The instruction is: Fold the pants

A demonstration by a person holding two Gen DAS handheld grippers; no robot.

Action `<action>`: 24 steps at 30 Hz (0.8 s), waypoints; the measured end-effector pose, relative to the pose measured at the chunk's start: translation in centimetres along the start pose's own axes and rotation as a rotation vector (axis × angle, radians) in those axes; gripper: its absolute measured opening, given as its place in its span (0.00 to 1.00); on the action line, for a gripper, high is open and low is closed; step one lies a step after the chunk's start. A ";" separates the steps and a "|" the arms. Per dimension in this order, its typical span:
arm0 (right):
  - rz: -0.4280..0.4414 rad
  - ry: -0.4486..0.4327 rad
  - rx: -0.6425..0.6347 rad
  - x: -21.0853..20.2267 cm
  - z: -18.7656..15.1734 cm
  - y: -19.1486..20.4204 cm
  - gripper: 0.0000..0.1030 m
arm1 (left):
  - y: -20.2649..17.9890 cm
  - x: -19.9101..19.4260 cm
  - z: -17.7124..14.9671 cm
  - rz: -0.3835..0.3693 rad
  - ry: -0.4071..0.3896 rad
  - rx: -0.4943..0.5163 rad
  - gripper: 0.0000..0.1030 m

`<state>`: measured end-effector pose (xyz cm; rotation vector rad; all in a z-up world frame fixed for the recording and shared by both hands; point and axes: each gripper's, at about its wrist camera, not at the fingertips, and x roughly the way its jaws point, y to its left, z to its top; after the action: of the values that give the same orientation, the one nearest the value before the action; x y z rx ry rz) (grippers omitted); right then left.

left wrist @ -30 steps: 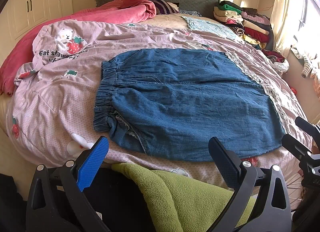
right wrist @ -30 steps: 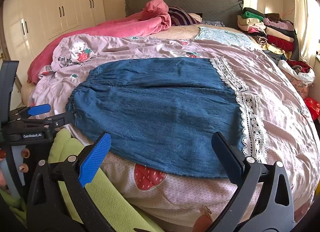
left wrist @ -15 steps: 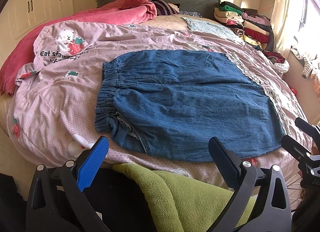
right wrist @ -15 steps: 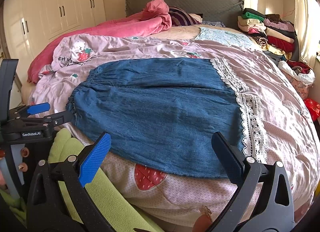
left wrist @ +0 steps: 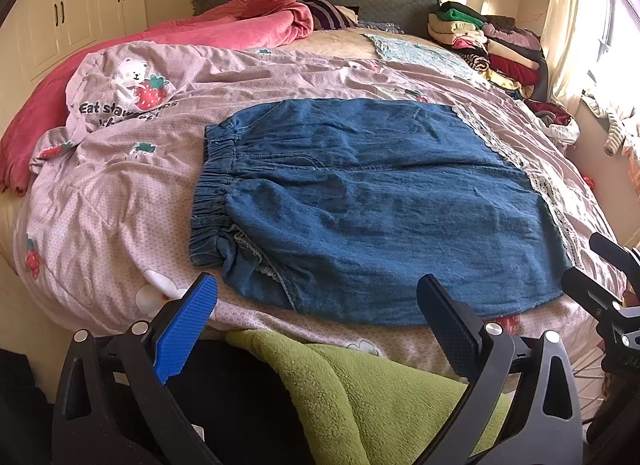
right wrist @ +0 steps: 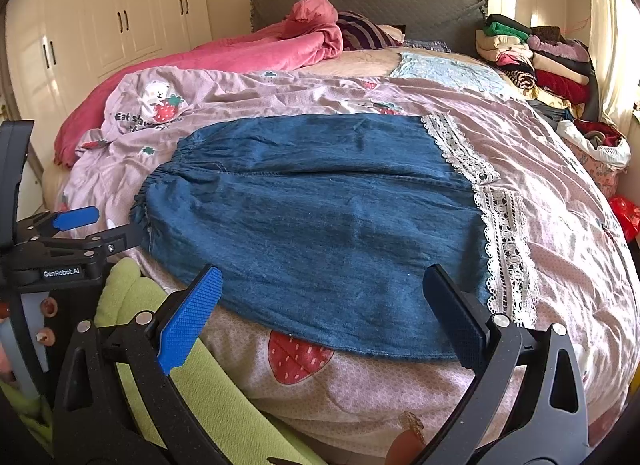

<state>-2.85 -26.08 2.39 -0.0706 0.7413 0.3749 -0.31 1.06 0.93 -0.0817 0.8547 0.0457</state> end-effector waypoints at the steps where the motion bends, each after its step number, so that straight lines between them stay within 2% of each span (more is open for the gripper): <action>1: -0.001 0.000 0.000 0.1 0.0 0.0 0.92 | 0.0 -0.1 0.0 -0.002 -0.001 0.000 0.96; 9: 0.006 0.016 -0.023 1.7 1.6 -0.3 0.92 | 1.4 1.6 1.7 -0.002 0.007 -0.010 0.96; 20: 0.073 0.003 -0.079 7.0 9.4 -0.7 0.92 | 6.0 6.2 7.1 0.016 0.036 -0.079 0.96; 24: 0.153 0.041 -0.070 10.9 12.4 -0.9 0.92 | 7.9 8.3 9.4 0.023 0.042 -0.110 0.96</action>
<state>12.83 -21.15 4.19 -0.0879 0.7766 0.5462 11.60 9.80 0.35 -0.1769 0.8946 0.1128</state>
